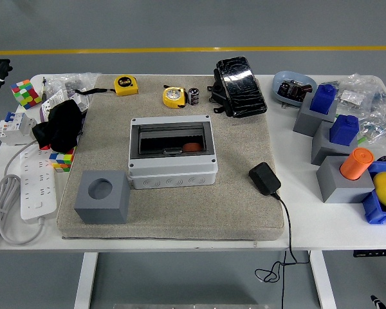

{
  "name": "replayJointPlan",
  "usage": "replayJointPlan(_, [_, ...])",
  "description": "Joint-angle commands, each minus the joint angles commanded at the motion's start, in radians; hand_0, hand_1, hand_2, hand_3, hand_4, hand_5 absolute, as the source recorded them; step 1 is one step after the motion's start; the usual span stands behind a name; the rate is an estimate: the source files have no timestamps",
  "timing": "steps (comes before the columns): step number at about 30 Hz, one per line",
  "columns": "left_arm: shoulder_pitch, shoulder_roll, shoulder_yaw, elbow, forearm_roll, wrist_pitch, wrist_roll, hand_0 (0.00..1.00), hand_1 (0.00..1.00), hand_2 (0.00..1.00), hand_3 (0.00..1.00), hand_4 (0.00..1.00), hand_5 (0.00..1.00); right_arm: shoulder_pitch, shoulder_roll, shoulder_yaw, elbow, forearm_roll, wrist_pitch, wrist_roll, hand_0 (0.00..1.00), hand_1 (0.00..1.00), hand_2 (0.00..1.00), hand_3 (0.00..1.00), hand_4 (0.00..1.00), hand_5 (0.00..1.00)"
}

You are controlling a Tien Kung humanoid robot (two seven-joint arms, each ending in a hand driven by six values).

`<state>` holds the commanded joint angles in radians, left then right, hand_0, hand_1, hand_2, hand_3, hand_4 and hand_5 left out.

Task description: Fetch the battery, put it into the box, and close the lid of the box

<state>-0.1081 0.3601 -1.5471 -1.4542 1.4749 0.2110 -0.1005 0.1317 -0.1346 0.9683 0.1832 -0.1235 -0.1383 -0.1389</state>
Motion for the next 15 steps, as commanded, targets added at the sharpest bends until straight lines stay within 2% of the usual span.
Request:
replayJointPlan(4, [-0.009, -0.003, 0.011, -0.004, -0.004, -0.009, 0.002, 0.638, 0.726, 0.702, 0.715, 0.998, 0.992, -0.001, -0.002, 0.002, 0.0, 0.0, -0.007, -0.005, 0.638, 0.658, 0.649, 0.561, 0.965, 0.554])
replayJointPlan(15, [-0.007, 0.016, 0.065, -0.016, -0.014, -0.02, 0.005, 0.636, 0.726, 0.702, 0.714, 0.998, 0.993, -0.014, -0.002, 0.02, 0.005, -0.011, -0.015, -0.014, 0.639, 0.659, 0.648, 0.561, 0.965, 0.554])
